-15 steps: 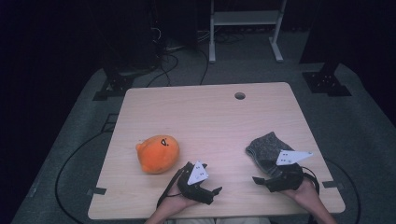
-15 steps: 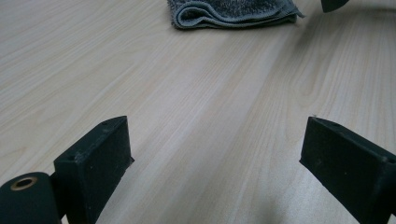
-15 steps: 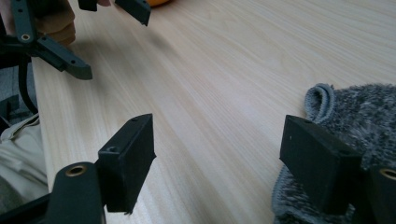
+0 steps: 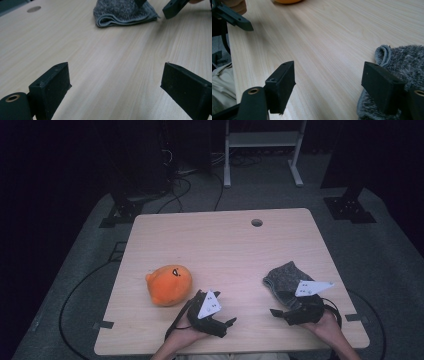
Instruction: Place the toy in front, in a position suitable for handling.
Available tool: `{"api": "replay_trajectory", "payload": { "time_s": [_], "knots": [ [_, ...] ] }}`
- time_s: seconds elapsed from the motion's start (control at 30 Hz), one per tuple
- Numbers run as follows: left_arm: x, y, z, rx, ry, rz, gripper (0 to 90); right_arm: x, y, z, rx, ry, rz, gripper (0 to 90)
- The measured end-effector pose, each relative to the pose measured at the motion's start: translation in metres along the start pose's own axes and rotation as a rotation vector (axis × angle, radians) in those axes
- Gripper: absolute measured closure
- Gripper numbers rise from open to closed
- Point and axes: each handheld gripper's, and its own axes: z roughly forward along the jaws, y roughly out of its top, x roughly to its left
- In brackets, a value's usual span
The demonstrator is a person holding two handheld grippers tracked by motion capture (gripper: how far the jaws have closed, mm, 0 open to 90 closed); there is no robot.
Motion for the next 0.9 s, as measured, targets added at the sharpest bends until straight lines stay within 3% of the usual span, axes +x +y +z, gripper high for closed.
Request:
{"api": "replay_trajectory", "payload": {
  "time_s": [0.17, 0.37, 0.9],
  "knots": [
    [0.007, 0.009, -0.016, -0.044, 0.004, -0.004, 7.4, 0.000, 0.001, 0.002, 0.008, -0.004, 0.003, 25.6],
    [0.021, 0.014, -0.032, -0.077, 0.023, -0.047, 7.3, 0.000, 0.001, -0.001, 0.006, -0.026, -0.006, 25.6],
    [0.054, 0.017, -0.069, -0.148, 0.110, -0.082, 6.7, -0.001, 0.000, -0.001, -0.001, -0.032, -0.001, 25.6]
  ]
}}
